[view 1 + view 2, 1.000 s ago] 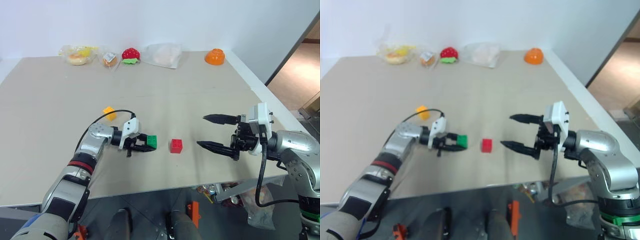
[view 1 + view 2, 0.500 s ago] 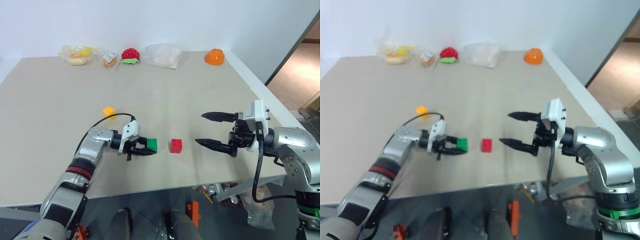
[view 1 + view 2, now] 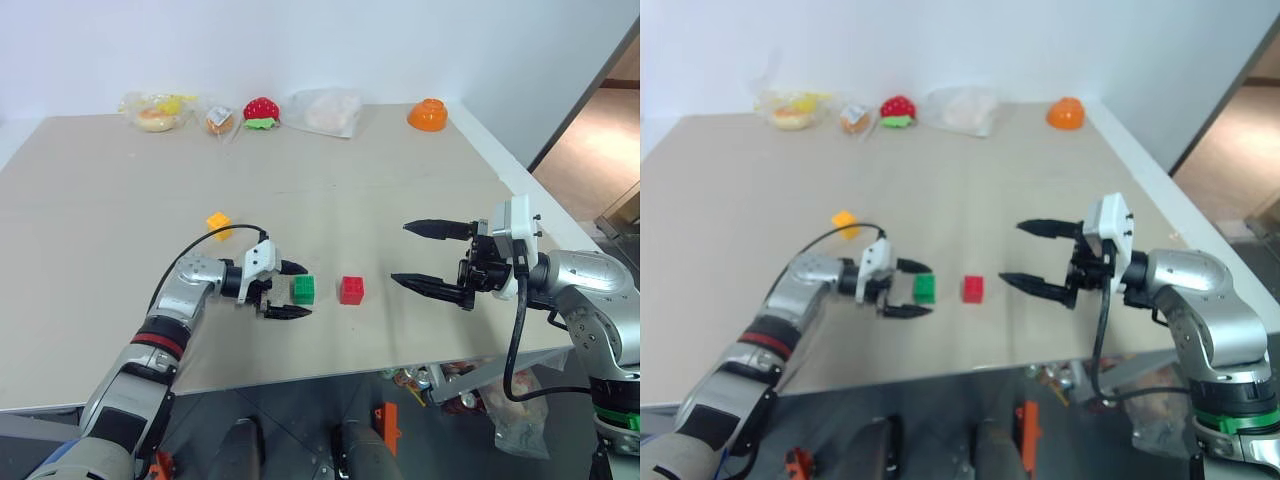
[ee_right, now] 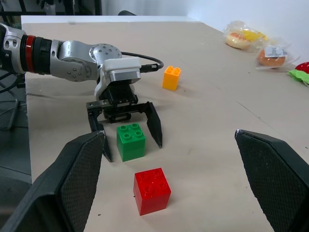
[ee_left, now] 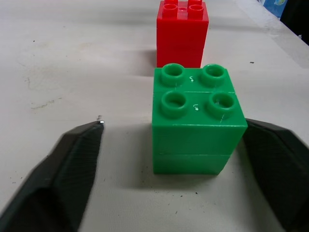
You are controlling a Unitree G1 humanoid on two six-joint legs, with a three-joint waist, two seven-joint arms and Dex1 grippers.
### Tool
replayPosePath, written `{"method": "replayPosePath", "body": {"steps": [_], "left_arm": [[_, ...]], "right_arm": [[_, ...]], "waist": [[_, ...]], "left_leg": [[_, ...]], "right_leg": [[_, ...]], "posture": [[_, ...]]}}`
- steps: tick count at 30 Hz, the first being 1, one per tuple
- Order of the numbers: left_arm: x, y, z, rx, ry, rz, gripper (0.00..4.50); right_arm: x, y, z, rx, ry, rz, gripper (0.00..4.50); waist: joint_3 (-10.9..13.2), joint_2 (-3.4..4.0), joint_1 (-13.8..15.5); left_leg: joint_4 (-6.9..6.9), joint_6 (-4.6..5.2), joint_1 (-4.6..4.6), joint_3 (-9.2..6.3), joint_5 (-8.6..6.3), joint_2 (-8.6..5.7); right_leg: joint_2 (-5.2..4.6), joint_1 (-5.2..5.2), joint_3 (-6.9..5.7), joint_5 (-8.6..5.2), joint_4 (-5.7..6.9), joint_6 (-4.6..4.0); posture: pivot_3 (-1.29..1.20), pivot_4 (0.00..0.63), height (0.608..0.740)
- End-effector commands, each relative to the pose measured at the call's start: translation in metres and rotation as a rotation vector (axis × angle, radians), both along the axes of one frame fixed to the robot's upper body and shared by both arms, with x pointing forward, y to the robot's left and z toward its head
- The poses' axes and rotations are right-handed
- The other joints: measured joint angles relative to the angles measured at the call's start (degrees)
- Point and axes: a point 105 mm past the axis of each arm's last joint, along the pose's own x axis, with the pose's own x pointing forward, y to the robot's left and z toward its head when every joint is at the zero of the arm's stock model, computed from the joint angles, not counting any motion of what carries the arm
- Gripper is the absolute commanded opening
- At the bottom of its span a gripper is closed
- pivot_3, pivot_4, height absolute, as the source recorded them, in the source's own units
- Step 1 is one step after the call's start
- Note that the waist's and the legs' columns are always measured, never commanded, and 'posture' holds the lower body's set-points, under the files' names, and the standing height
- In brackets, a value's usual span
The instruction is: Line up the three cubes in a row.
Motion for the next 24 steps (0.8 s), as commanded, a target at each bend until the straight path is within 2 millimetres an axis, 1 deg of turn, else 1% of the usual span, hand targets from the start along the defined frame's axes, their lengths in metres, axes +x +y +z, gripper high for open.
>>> {"method": "replayPosePath", "body": {"steps": [1,4,6,9,11,15,17,18,21,23,24], "left_arm": [[-0.007,0.016,0.014,-0.034,0.009,0.003,4.49],[-0.018,0.040,0.018,-0.004,0.033,0.020,4.49],[-0.017,0.070,0.022,0.013,0.029,0.128,4.49],[-0.018,0.100,0.027,0.014,0.019,0.248,4.49],[-0.020,0.118,0.032,-0.002,-0.003,0.338,4.49],[-0.022,0.134,0.042,-0.064,-0.044,0.489,4.49],[-0.026,0.143,0.045,-0.129,-0.055,0.612,4.49],[-0.027,0.149,0.044,-0.156,-0.050,0.679,4.49],[-0.028,0.159,0.037,-0.184,-0.037,0.794,4.49],[-0.018,0.176,0.026,-0.169,-0.049,0.933,4.49],[-0.013,0.183,0.025,-0.172,-0.058,0.981,4.49]], "right_arm": [[-0.002,0.001,0.010,-0.002,-0.041,0.016,4.50],[-0.003,0.000,0.011,-0.004,-0.042,0.022,4.50],[-0.001,-0.001,0.013,-0.006,-0.046,0.023,4.50],[0.000,-0.001,0.016,-0.001,-0.061,0.024,4.50],[0.005,0.001,0.021,0.016,-0.087,0.006,4.50],[0.015,0.010,0.027,0.062,-0.122,-0.020,4.50],[0.030,0.021,0.027,0.109,-0.140,-0.076,4.50],[0.037,0.027,0.024,0.106,-0.153,-0.100,4.50],[0.047,0.035,0.012,0.089,-0.144,-0.129,4.50],[0.056,0.046,0.008,0.099,-0.128,-0.139,4.50],[0.056,0.050,0.008,0.104,-0.132,-0.127,4.50]], "waist": [[0.0,0.00,-0.1],[0.0,0.00,-0.2],[0.0,0.00,-0.2],[0.0,0.01,-0.1],[0.0,0.01,-0.1],[0.0,-0.01,-0.1],[0.0,-0.05,-0.2],[0.0,-0.04,-0.2],[0.0,-0.04,-0.1],[0.0,-0.04,0.1],[0.0,-0.05,0.1]], "left_leg": [[0.00,0.00,0.01,0.00,0.00,0.01],[-0.06,0.00,0.02,0.00,0.00,0.01],[-0.15,0.00,0.02,0.00,0.00,0.02],[-0.22,-0.01,0.02,-0.01,-0.01,0.02],[-0.22,-0.02,0.01,0.02,-0.01,0.02],[-0.19,-0.05,0.01,0.09,-0.03,0.01],[-0.18,-0.10,0.02,0.09,-0.06,0.02],[-0.20,-0.11,0.03,0.12,-0.07,0.05],[-0.18,-0.11,0.04,0.12,-0.07,0.06],[-0.21,-0.11,0.02,0.12,-0.07,0.06],[-0.19,-0.11,0.03,0.12,-0.07,0.06]], "right_leg": [[0.00,-0.01,0.01,0.01,0.00,-0.02],[0.01,-0.04,0.01,0.03,0.01,-0.04],[0.02,-0.09,0.02,0.03,0.01,-0.05],[0.03,-0.13,0.01,0.02,0.01,-0.07],[-0.02,-0.13,0.01,0.01,-0.01,-0.07],[-0.13,-0.12,-0.02,0.01,-0.04,-0.07],[-0.14,-0.12,-0.05,0.01,-0.04,-0.07],[-0.15,-0.14,-0.04,0.01,-0.05,-0.07],[-0.14,-0.16,-0.05,0.03,-0.04,-0.09],[-0.13,-0.17,-0.11,0.05,-0.03,-0.11],[-0.13,-0.16,-0.11,0.05,-0.03,-0.12]], "posture": [[0.00,0.150,0.740],[0.00,0.150,0.740],[0.00,0.150,0.740],[0.00,0.150,0.740],[0.00,0.150,0.740],[0.00,0.150,0.740],[0.00,0.150,0.740],[0.00,0.150,0.740],[0.00,0.150,0.740],[0.00,0.150,0.740],[0.00,0.150,0.740]]}}
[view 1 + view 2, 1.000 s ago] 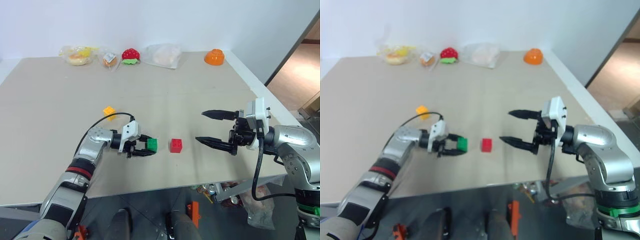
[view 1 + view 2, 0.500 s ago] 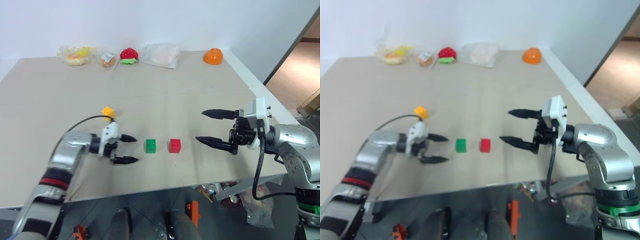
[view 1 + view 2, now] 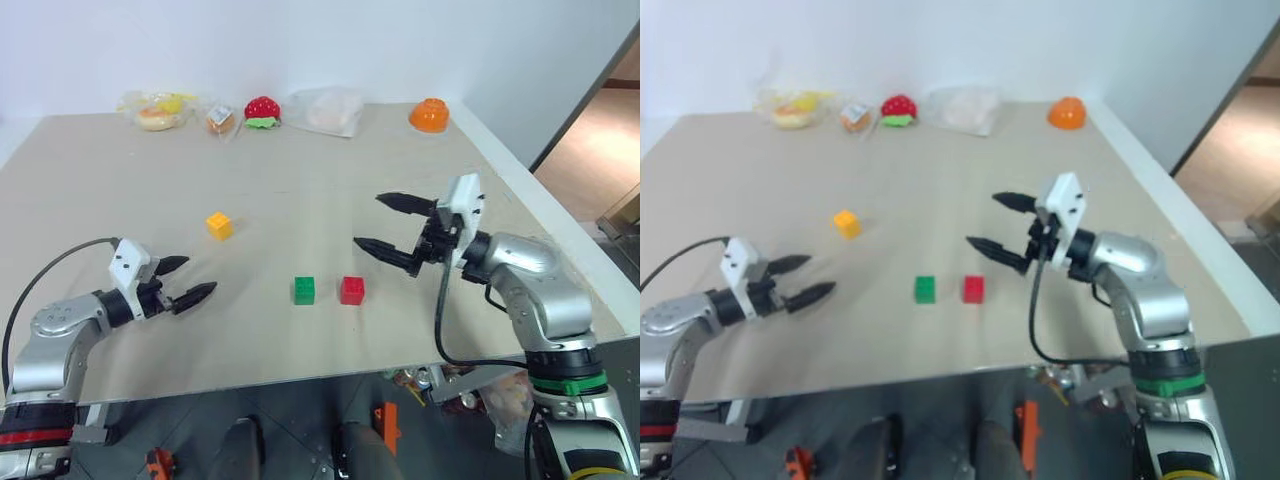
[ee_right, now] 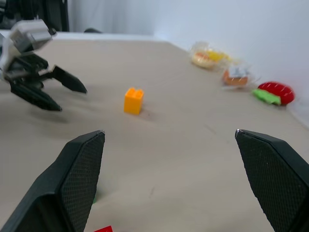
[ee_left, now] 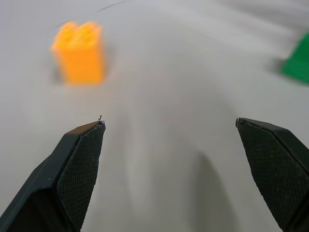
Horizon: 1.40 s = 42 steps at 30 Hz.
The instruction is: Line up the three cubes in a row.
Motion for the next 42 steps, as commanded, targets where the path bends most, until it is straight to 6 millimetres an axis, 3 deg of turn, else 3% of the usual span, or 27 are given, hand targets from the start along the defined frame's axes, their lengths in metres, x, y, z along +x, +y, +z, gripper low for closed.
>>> {"method": "replayPosePath", "body": {"steps": [1,6,17,24,32,42], "left_arm": [[0.018,0.023,0.006,0.004,-0.056,0.176,4.49],[0.037,0.025,0.007,0.004,-0.068,0.211,4.49],[0.067,-0.016,0.014,-0.007,-0.064,0.045,4.49],[0.090,-0.011,0.026,-0.020,-0.091,0.110,4.49],[0.100,-0.029,0.025,-0.031,-0.094,0.063,4.49],[0.100,-0.032,0.025,-0.029,-0.096,0.042,1.31]], "right_arm": [[0.003,0.010,0.013,0.014,-0.063,0.010,4.50],[0.003,0.008,0.012,0.009,-0.068,0.014,4.50],[-0.006,0.005,0.009,-0.006,-0.074,0.031,4.50],[-0.009,0.001,0.009,-0.012,-0.077,0.023,4.50],[-0.012,0.001,0.010,-0.003,-0.085,0.020,4.50],[-0.012,-0.002,0.010,-0.005,-0.087,0.009,4.50]], "waist": [[0.0,-0.02,0.0],[0.0,-0.04,0.3],[0.0,-0.05,0.2],[0.0,-0.06,0.1],[0.0,-0.06,0.1],[0.0,-0.07,0.1]], "left_leg": [[0.00,0.01,-0.04,0.00,0.01,-0.01],[0.02,0.02,-0.07,0.01,0.01,-0.01],[-0.04,0.07,-0.08,-0.01,0.05,0.00],[0.00,0.08,-0.07,-0.01,0.05,0.00],[-0.02,0.08,-0.08,-0.01,0.05,0.00],[-0.01,0.08,-0.09,-0.01,0.06,0.00]], "right_leg": [[0.00,0.00,0.00,0.01,0.00,0.01],[0.00,0.04,-0.04,0.01,-0.01,0.01],[0.10,0.02,-0.02,0.02,-0.01,0.03],[0.10,0.04,0.00,0.04,-0.01,0.06],[0.11,0.04,0.00,0.04,-0.01,0.08],[0.12,0.04,0.00,0.06,-0.01,0.09]], "posture": [[0.00,0.150,0.740],[0.00,0.150,0.740],[0.00,0.150,0.740],[0.00,0.150,0.740],[0.00,0.150,0.740],[0.00,0.150,0.740]]}}
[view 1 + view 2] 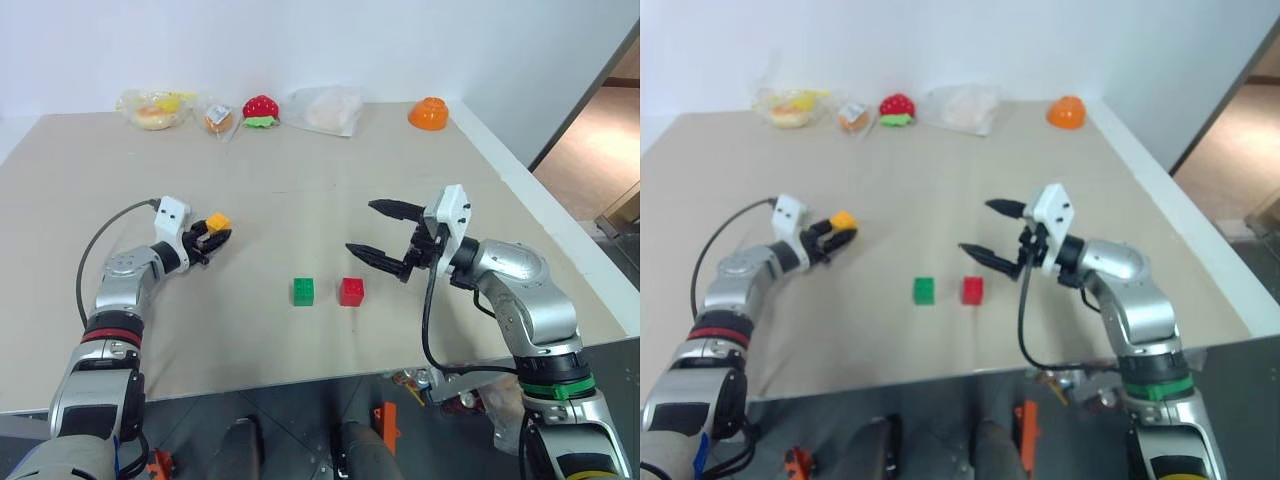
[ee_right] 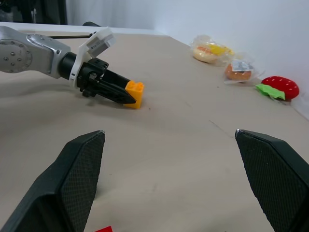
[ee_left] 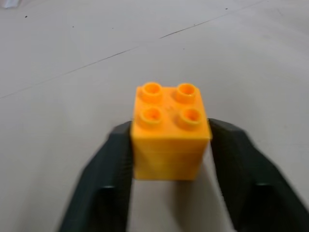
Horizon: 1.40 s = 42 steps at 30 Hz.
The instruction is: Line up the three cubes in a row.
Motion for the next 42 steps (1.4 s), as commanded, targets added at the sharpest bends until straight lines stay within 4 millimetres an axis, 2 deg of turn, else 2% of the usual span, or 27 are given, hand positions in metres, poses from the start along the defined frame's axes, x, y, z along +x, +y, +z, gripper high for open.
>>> {"method": "replayPosePath", "body": {"steps": [1,4,8,13,17,19,22,29,36,42], "left_arm": [[0.002,0.001,0.019,0.030,-0.067,-0.015,1.31],[-0.010,-0.012,0.027,0.101,-0.123,-0.151,1.31],[-0.052,-0.022,0.038,0.173,-0.142,-0.459,1.31],[-0.105,-0.014,0.026,0.258,0.021,-0.733,1.31],[-0.121,-0.022,0.015,0.261,0.083,-0.833,1.31],[-0.124,-0.030,0.011,0.247,0.088,-0.865,1.31],[-0.116,-0.044,0.010,0.210,0.059,-0.873,1.31],[-0.096,-0.062,0.011,0.161,0.019,-0.863,1.31],[-0.090,-0.063,0.007,0.155,0.021,-0.862,1.31],[-0.088,-0.059,0.007,0.145,0.031,-0.849,1.31]], "right_arm": [[-0.004,-0.003,0.013,0.009,-0.058,0.001,4.50],[-0.004,-0.003,0.012,-0.001,-0.058,0.003,4.50],[-0.007,-0.006,0.015,-0.004,-0.057,0.006,4.50],[-0.015,-0.008,0.013,-0.013,-0.034,0.034,4.50],[-0.020,-0.007,0.012,-0.007,-0.012,0.063,4.50],[-0.022,-0.006,0.013,-0.001,-0.003,0.075,4.50],[-0.022,-0.005,0.013,-0.006,-0.003,0.073,4.50],[-0.024,-0.006,0.015,-0.005,0.000,0.072,4.50],[-0.031,-0.011,0.015,-0.008,0.018,0.079,4.50],[-0.046,-0.028,0.004,-0.057,0.094,0.115,4.50]], "waist": [[0.0,0.00,0.0],[0.0,0.00,0.0],[0.0,0.00,-0.3],[0.0,0.02,-0.3],[0.0,0.02,0.0],[0.0,0.02,0.0],[0.0,0.02,0.0],[0.0,0.02,0.0],[0.0,0.02,-0.2],[0.0,0.01,-0.1]], "left_leg": [[0.00,0.00,0.00,0.00,0.00,0.00],[0.00,0.00,0.00,0.00,0.00,0.00],[-0.06,-0.01,-0.01,0.01,-0.01,0.01],[-0.18,-0.02,0.03,0.01,-0.02,0.05],[-0.09,-0.02,0.01,0.01,-0.02,0.04],[-0.02,-0.07,0.00,0.07,-0.05,0.02],[0.03,-0.09,0.00,0.12,-0.06,-0.01],[0.04,0.04,-0.01,0.02,0.02,0.00],[-0.04,0.04,-0.02,0.00,0.01,-0.01],[-0.03,0.04,-0.03,-0.04,0.01,-0.01]], "right_leg": [[0.00,0.00,0.00,0.00,0.00,0.00],[0.00,0.00,0.00,0.00,0.00,0.00],[0.00,-0.03,0.03,-0.01,-0.01,-0.02],[0.02,-0.09,0.02,-0.08,0.02,-0.14],[-0.06,-0.05,0.00,-0.10,0.02,-0.14],[-0.16,-0.03,-0.01,-0.10,-0.02,-0.13],[-0.25,-0.03,-0.02,-0.10,-0.03,-0.12],[-0.11,-0.05,-0.05,-0.07,-0.01,-0.10],[-0.02,-0.06,0.03,-0.09,-0.01,-0.05],[0.00,-0.01,0.05,-0.12,-0.02,-0.04]], "posture": [[0.00,0.150,0.740],[0.00,0.150,0.740],[0.00,0.150,0.740],[0.00,0.150,0.740],[0.00,0.150,0.740],[0.00,0.150,0.740],[0.00,0.150,0.740],[0.00,0.150,0.740],[0.00,0.150,0.740],[0.00,0.150,0.740]]}}
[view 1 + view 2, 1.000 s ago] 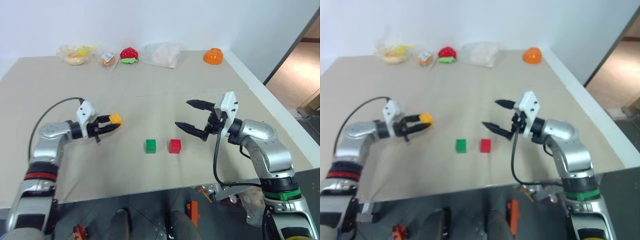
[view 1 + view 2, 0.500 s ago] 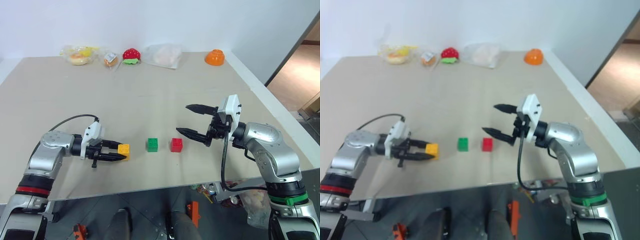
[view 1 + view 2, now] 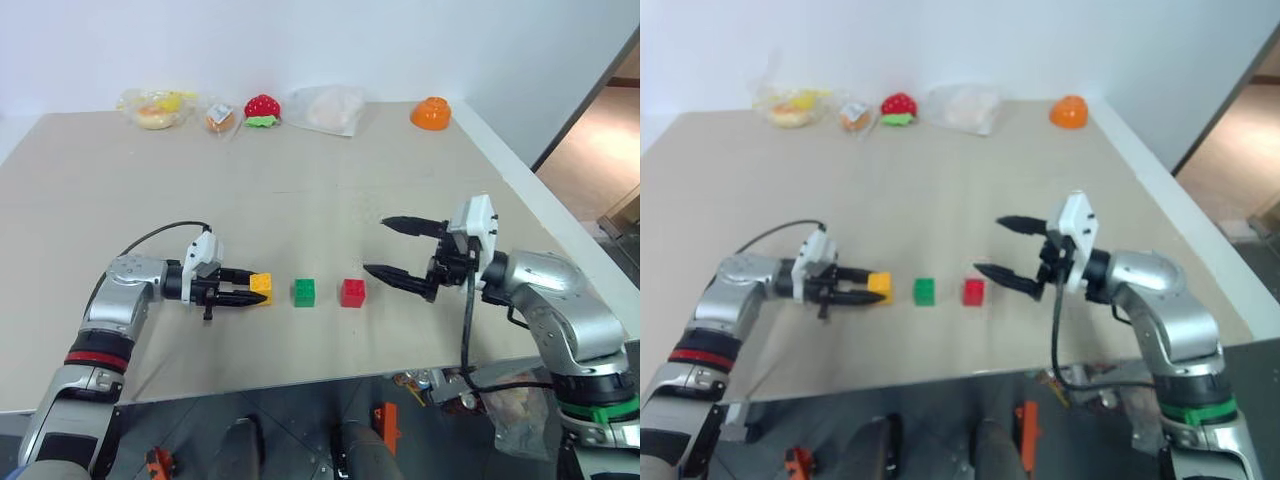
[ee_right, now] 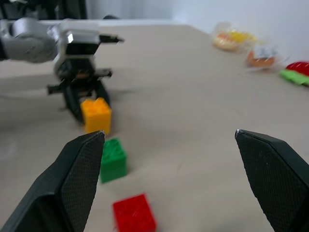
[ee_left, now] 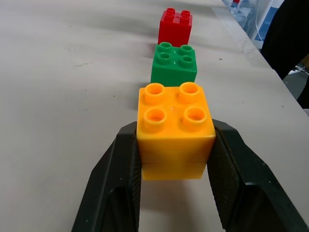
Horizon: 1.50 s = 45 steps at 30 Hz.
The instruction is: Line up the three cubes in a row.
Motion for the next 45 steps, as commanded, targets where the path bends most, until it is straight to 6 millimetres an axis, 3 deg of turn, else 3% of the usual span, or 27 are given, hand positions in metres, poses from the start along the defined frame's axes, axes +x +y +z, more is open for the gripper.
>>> {"method": "replayPosePath", "body": {"steps": [1,21,41,42,45], "left_arm": [[0.003,0.004,0.010,-0.004,-0.035,0.007,1.31],[0.001,0.024,0.005,0.026,-0.005,0.048,1.31],[0.005,0.006,-0.008,-0.003,0.003,0.036,1.31],[0.005,0.006,-0.008,-0.004,0.010,0.038,2.34],[0.008,0.006,-0.007,-0.009,-0.013,0.058,3.41]], "right_arm": [[-0.012,-0.006,0.014,-0.008,-0.034,0.036,4.50],[-0.011,-0.003,0.010,-0.024,-0.021,0.043,4.50],[-0.013,-0.006,0.010,-0.031,-0.028,0.023,4.50],[-0.013,-0.006,0.010,-0.031,-0.028,0.023,4.50],[-0.013,-0.006,0.010,-0.031,-0.029,0.023,4.50]], "waist": [[0.0,0.00,0.0],[0.0,0.00,-0.1],[0.0,0.00,-0.1],[0.0,0.00,-0.1],[0.0,0.00,-0.1]], "left_leg": [[0.04,0.00,0.00,0.01,0.00,0.00],[0.07,-0.01,0.03,0.02,-0.01,0.01],[0.08,0.00,0.03,0.02,0.00,0.01],[0.08,0.00,0.03,0.02,0.00,0.01],[0.09,0.00,0.03,0.02,0.00,0.01]], "right_leg": [[-0.01,0.01,0.01,0.00,0.00,0.00],[-0.02,-0.02,0.00,0.03,0.00,-0.03],[-0.02,-0.01,0.00,0.03,0.00,-0.03],[-0.02,-0.01,0.00,0.03,0.00,-0.03],[-0.02,0.00,0.01,0.03,0.00,-0.03]], "posture": [[0.00,0.150,0.740],[0.00,0.150,0.740],[0.00,0.150,0.740],[0.00,0.150,0.740],[0.00,0.150,0.740]]}}
